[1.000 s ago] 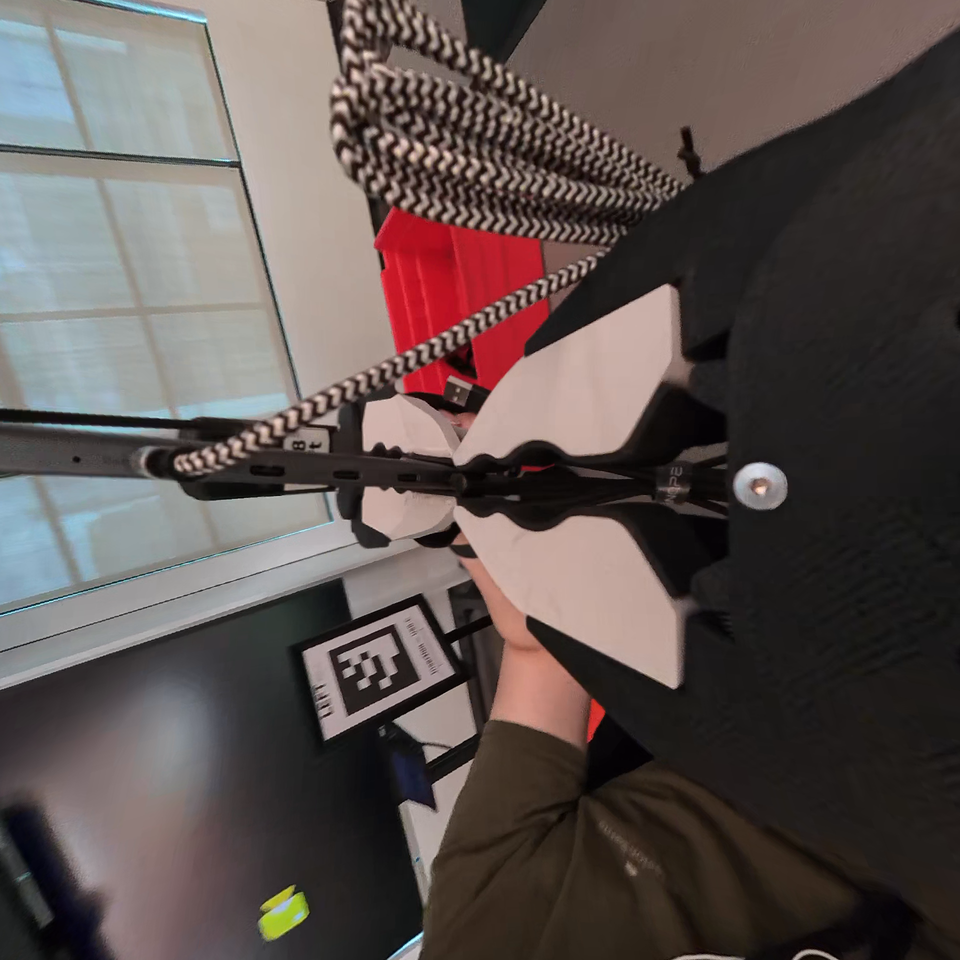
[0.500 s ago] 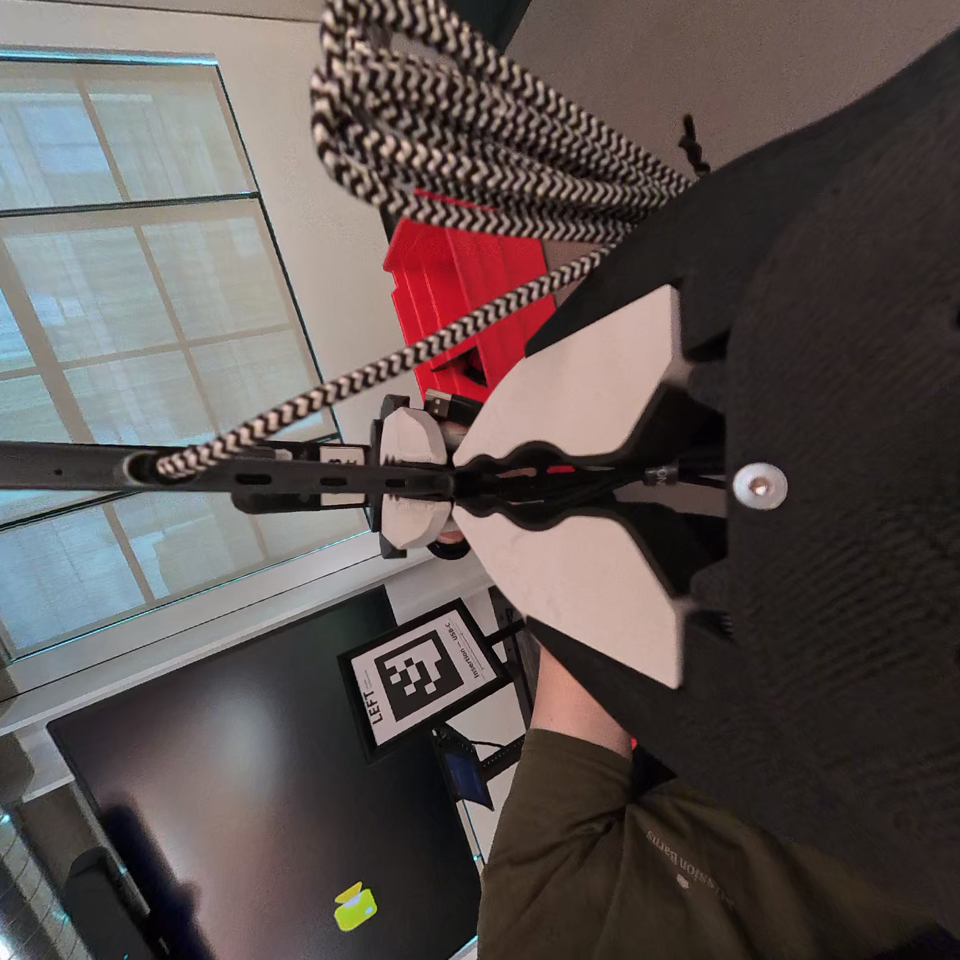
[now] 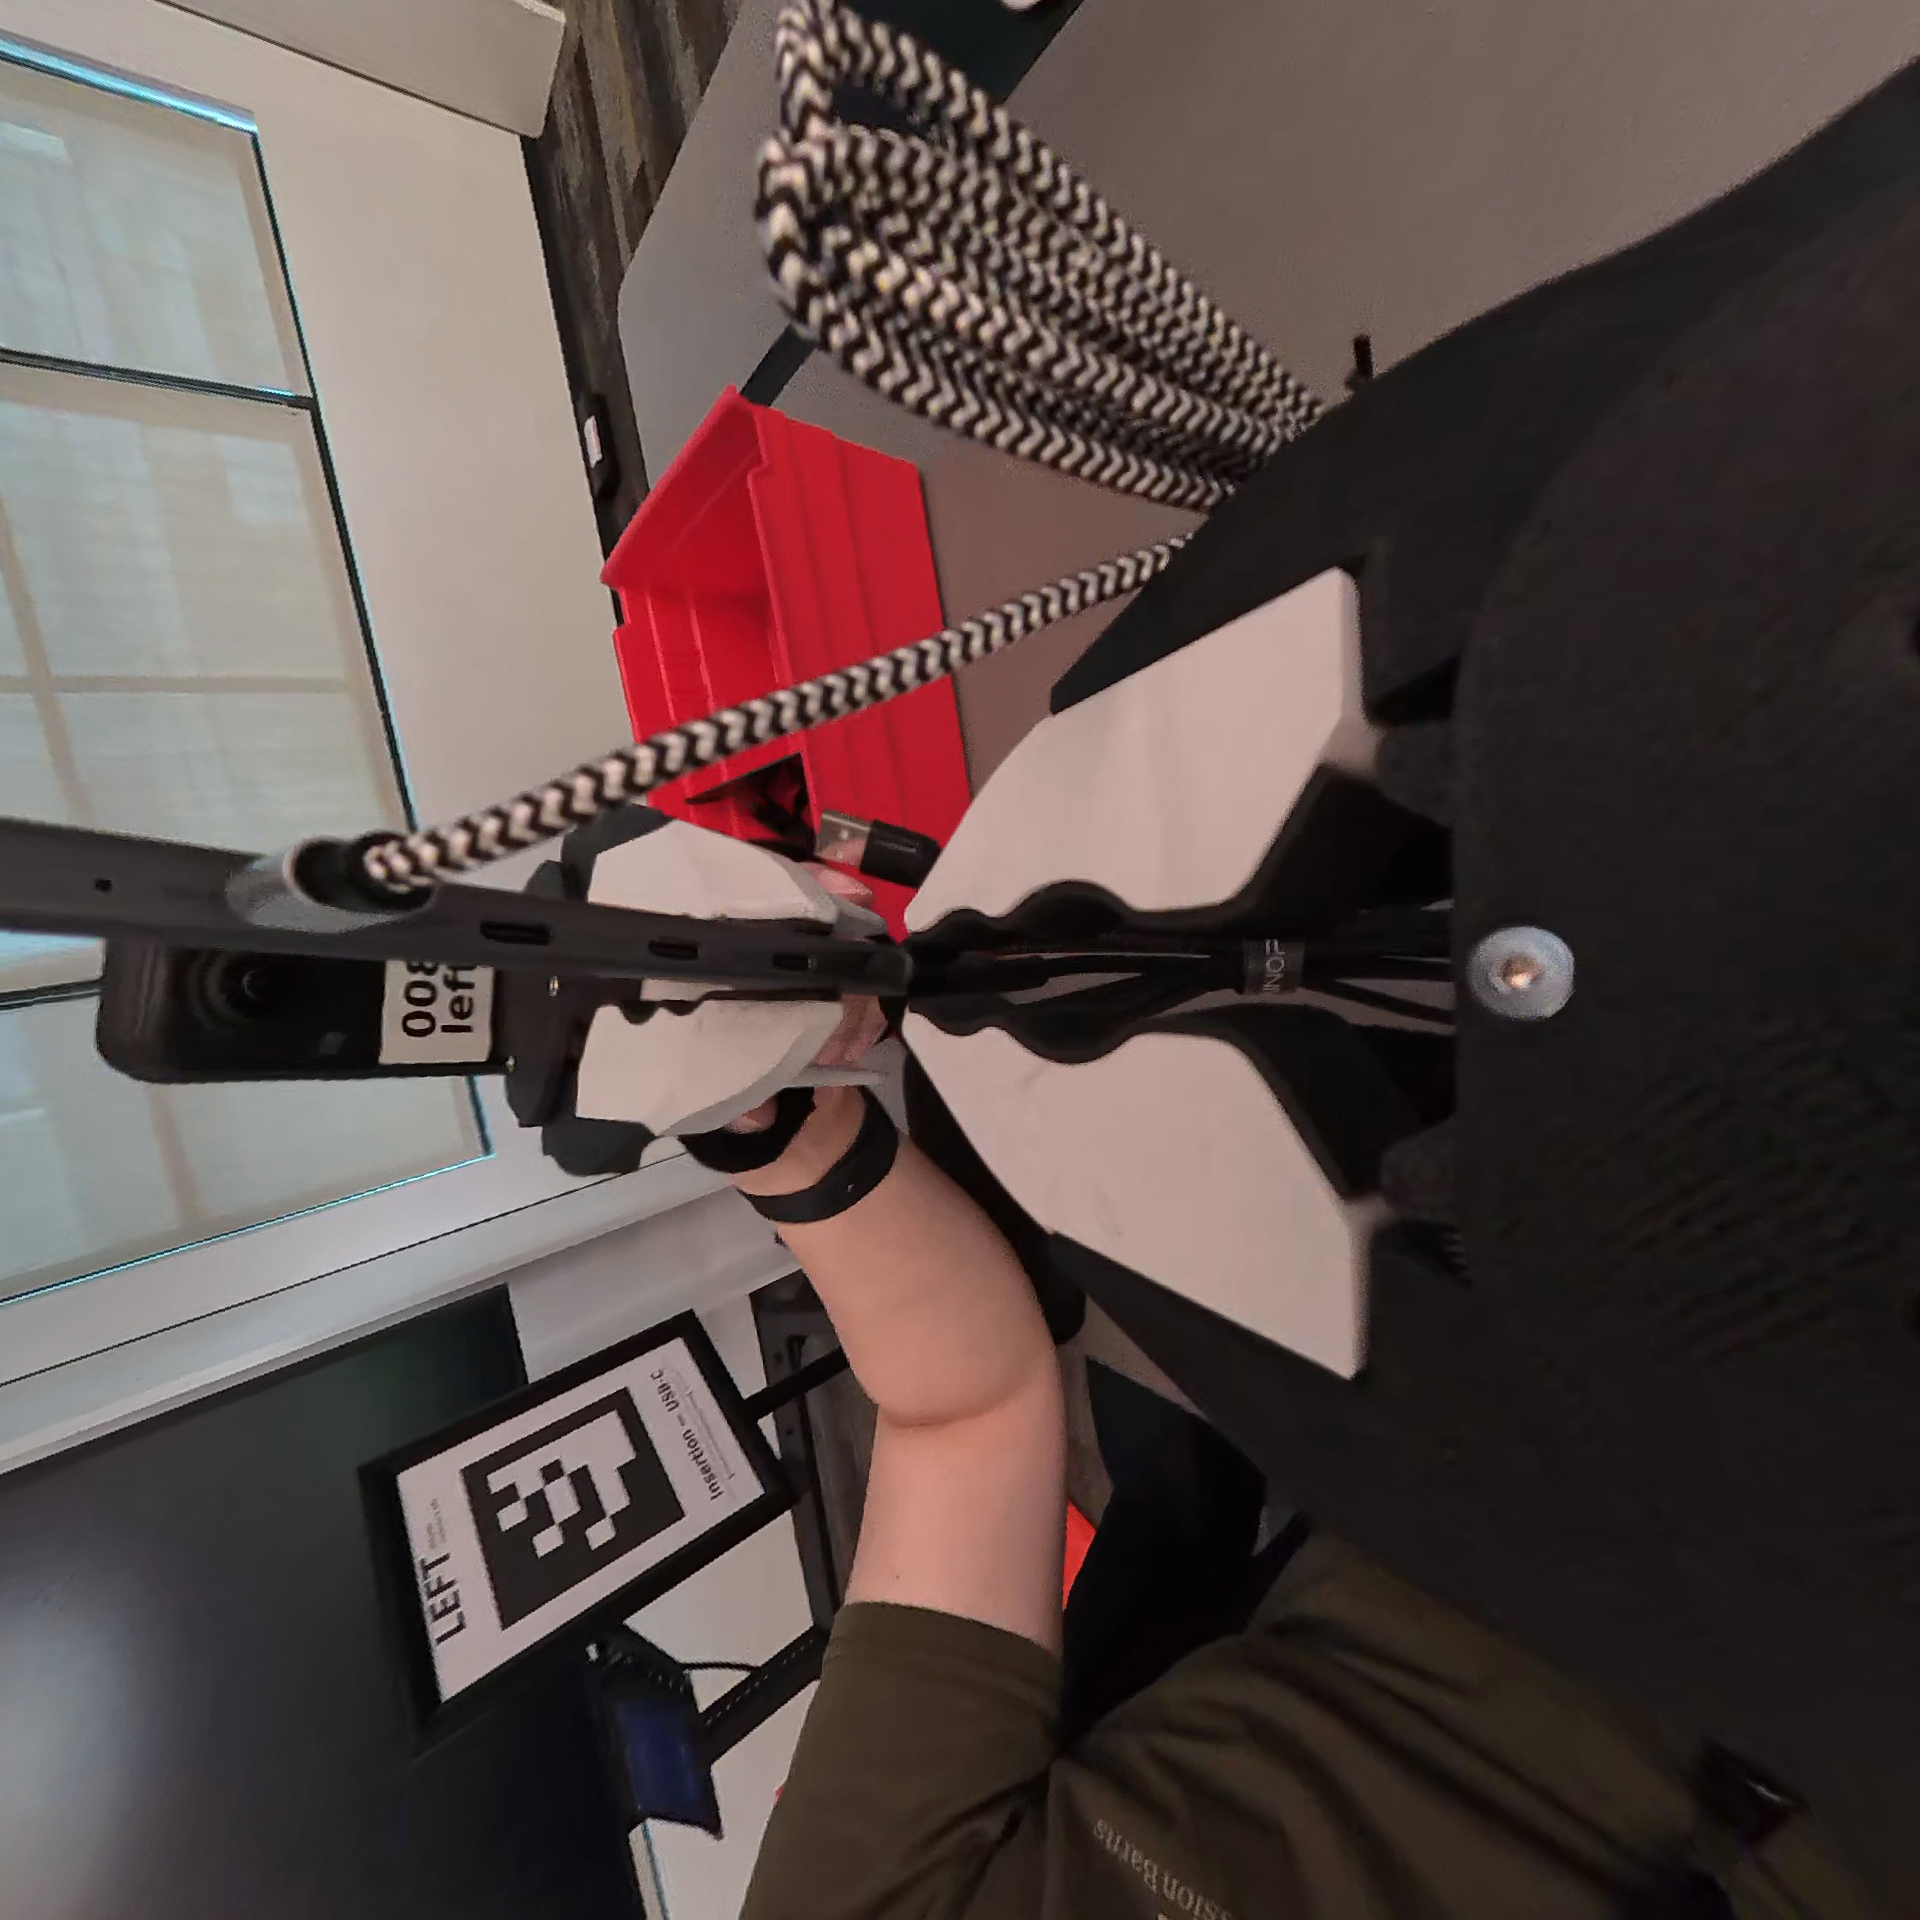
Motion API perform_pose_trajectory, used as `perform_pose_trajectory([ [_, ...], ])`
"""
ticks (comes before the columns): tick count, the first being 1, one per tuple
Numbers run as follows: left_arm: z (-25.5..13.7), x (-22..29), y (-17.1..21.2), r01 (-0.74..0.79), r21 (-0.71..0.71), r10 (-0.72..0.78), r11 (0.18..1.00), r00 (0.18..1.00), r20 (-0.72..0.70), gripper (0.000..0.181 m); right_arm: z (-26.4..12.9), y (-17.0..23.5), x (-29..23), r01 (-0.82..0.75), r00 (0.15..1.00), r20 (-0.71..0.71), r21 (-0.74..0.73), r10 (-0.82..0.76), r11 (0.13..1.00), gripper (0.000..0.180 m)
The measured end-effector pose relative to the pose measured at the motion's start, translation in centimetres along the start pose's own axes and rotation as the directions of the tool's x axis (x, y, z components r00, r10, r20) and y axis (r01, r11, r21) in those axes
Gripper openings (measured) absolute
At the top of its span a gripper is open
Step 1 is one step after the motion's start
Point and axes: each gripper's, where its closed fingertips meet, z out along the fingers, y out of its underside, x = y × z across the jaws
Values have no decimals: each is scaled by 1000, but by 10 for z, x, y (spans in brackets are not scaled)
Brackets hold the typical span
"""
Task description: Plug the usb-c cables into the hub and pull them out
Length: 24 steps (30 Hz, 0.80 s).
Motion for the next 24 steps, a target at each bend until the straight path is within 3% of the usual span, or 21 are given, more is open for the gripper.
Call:
perform_pose_trajectory([
  [8, 1, -1, 9, 32, -52, -33, 998, 999, -24, 9, 1, 5, 1, -6, 1000, -1, -34, 6, 999, 8],
  [24, 5, -3, 7, 34, 7, -34, 999, 999, -19, 10, -3, 3, 3, -28, 999, -42, -48, 26, 998, 7],
])
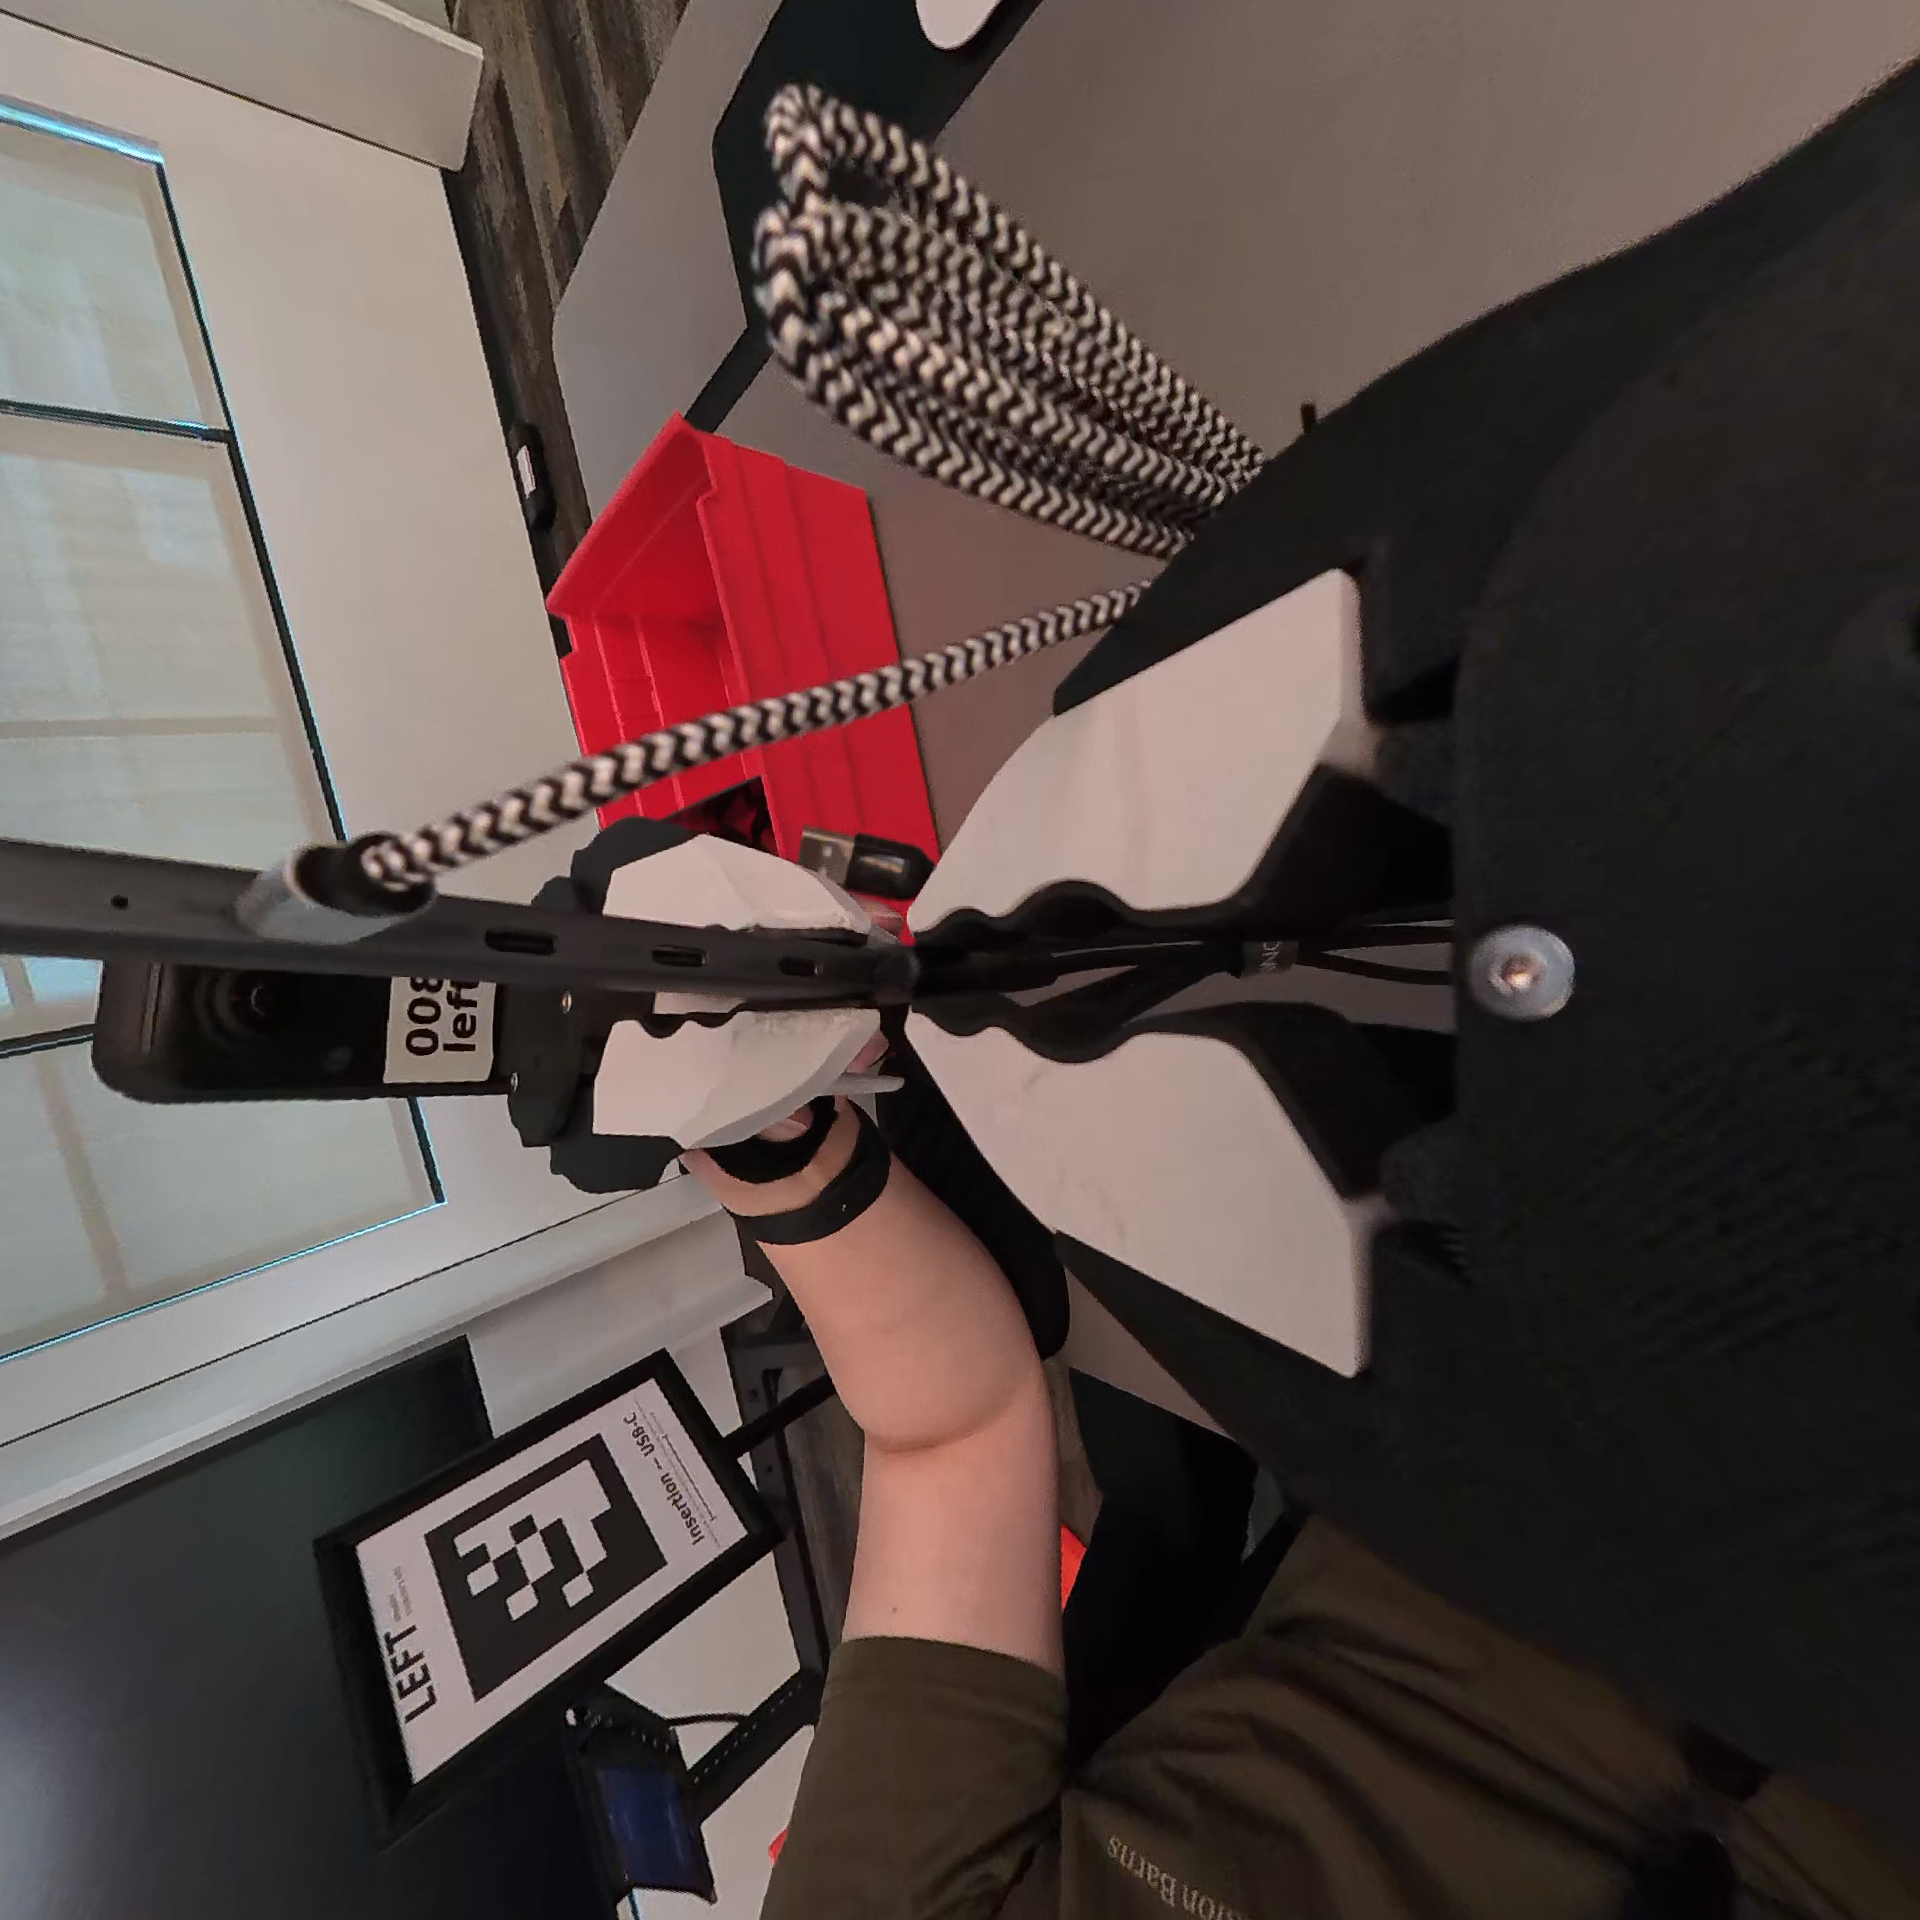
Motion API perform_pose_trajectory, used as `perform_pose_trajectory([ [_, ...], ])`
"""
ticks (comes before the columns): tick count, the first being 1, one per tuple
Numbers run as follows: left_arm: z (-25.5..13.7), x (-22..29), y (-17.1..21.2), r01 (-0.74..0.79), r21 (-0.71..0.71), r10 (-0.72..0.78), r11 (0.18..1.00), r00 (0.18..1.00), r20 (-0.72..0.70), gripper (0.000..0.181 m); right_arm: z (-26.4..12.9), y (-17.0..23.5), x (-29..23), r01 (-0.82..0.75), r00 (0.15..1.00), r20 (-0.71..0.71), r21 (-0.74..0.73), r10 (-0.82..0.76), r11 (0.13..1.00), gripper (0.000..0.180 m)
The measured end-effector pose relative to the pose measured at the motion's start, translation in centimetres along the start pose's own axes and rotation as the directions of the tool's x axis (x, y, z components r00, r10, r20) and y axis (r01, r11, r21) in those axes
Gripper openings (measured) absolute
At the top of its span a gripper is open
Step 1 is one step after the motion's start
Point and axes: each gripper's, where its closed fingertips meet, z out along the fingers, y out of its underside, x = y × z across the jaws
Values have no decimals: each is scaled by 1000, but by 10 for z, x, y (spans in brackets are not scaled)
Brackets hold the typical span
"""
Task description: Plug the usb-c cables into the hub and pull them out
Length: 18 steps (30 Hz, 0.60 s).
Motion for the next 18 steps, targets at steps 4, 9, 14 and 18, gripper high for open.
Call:
perform_pose_trajectory([
  [4, -1, -7, 1, 21, -18, -20, 1000, 999, 29, 9, 1, 3, 6, -4, 999, -34, -27, 3, 1000, 7],
  [9, -19, -28, 18, 79, -228, -27, 970, 974, 223, 34, 0, 21, 32, 15, 978, -202, -155, -47, 988, 8],
  [14, -72, -8, 43, 219, -446, -110, 868, 960, 258, 25, 1, 46, 46, -198, 963, -218, -189, 156, 962, 8],
  [18, -118, -11, 30, 222, -413, -47, 883, 918, 393, 23, 16, 82, 64, -450, 885, -211, -160, 415, 878, 8],
])
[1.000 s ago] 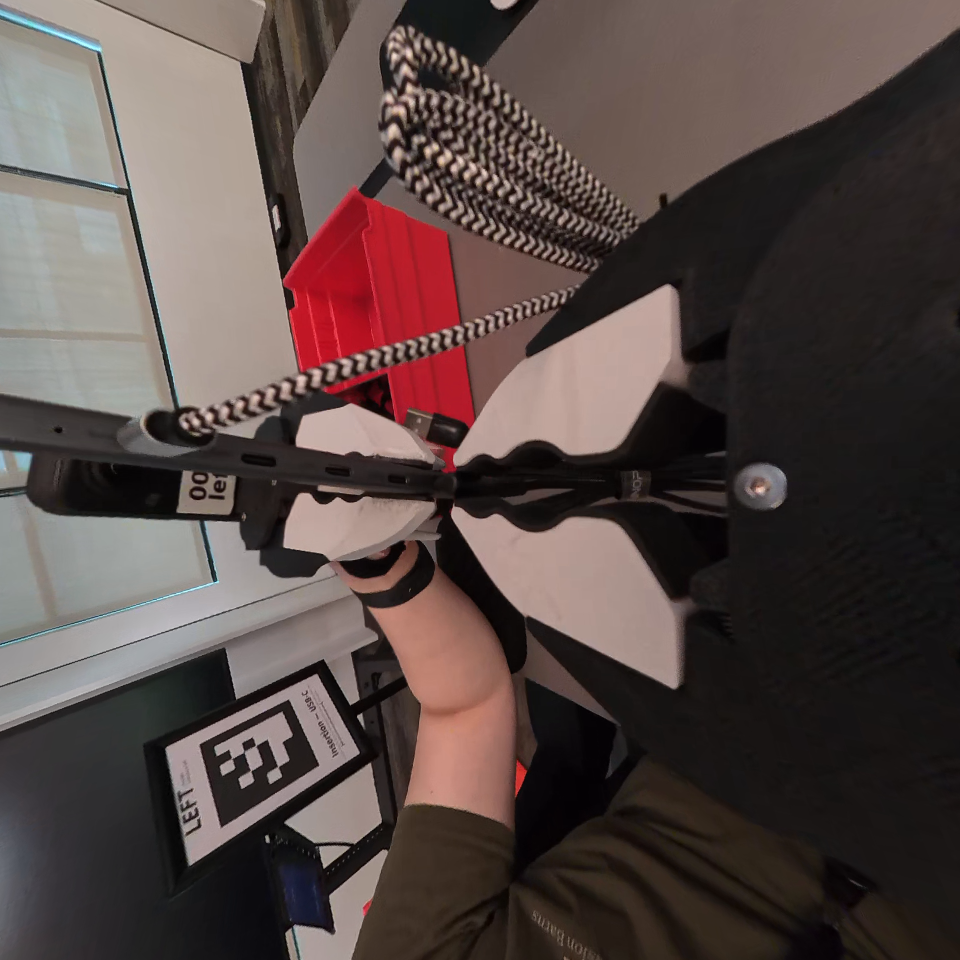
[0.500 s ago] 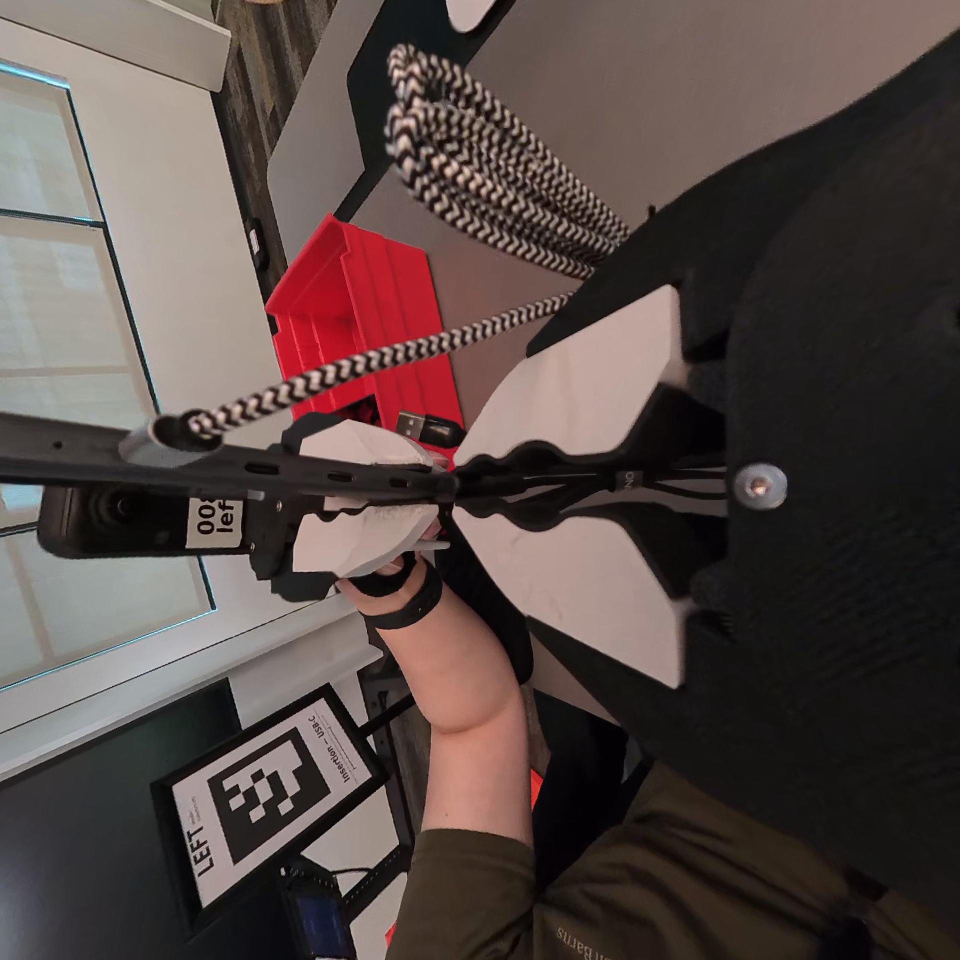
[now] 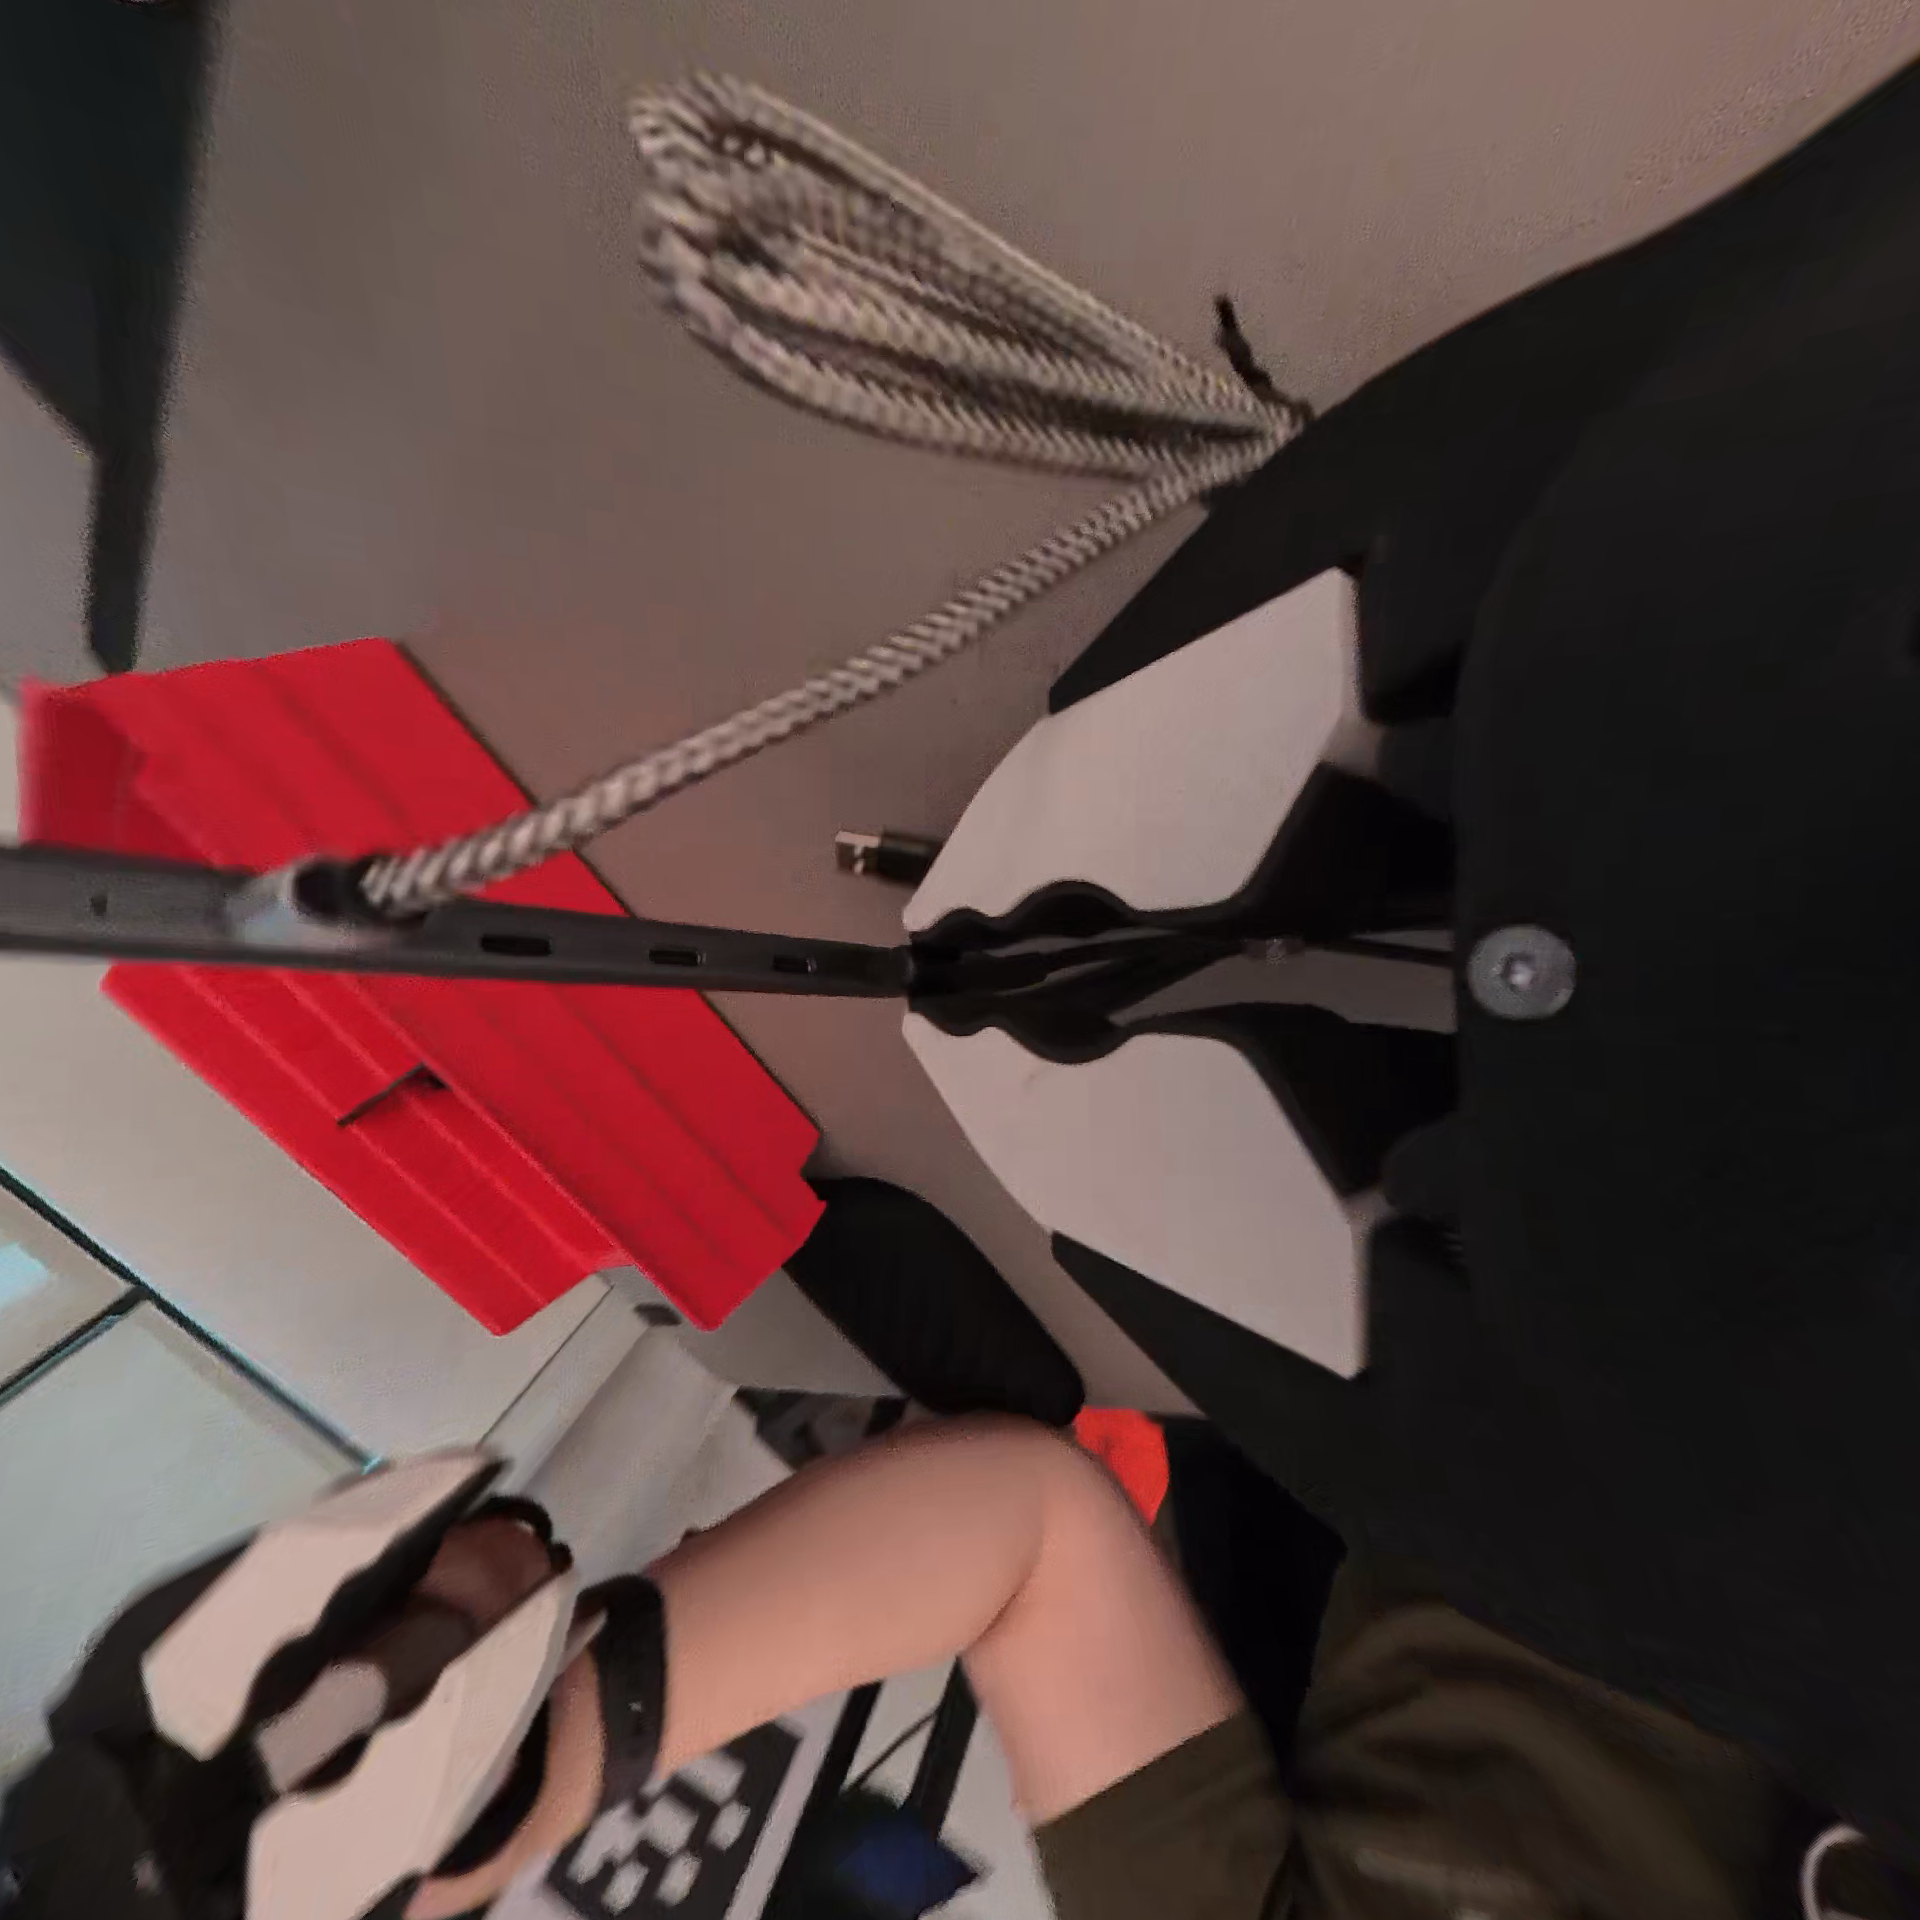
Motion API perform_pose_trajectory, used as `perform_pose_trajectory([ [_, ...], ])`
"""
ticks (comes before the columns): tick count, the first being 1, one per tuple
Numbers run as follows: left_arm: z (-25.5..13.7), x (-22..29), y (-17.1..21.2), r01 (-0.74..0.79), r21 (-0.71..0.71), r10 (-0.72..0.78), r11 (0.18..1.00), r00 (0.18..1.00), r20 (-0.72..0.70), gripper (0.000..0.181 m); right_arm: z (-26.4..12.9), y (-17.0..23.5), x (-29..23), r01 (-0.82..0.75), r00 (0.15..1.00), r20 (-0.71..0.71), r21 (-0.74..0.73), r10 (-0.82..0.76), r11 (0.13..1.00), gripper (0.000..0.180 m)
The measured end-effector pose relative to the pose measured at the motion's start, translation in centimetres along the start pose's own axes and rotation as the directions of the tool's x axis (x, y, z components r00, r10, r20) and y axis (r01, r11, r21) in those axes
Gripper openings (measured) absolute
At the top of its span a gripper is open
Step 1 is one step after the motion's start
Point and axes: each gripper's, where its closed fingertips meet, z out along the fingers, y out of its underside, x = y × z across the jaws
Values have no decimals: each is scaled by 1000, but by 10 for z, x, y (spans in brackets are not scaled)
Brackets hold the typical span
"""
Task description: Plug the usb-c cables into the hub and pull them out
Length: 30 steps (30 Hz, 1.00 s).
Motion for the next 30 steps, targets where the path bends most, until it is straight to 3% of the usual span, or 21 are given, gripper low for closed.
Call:
perform_pose_trajectory([
  [4, -54, -53, 37, 126, -25, -110, 992, 938, 330, 26, 21, 25, 27, -169, 985, -34, -36, 168, 985, 8],
  [9, -105, -109, 96, 395, 18, -341, 918, 769, 541, 28, 35, 41, 47, -239, 969, -85, -54, 234, 970, 10],
  [16, -104, -151, 155, 692, 10, -550, 722, 565, 615, 25, 24, 44, 66, -161, 964, -230, -103, 134, 981, 21],
  [23, -85, -190, 184, 805, 12, -562, 593, 402, 723, 24, -10, -6, 42, 34, 959, -284, 26, -26, 999, 25],
  [30, -80, -201, 191, 813, 16, -564, 582, 390, 728, 21, -25, -27, 12, 115, 964, -247, 66, -95, 991, 25],
])
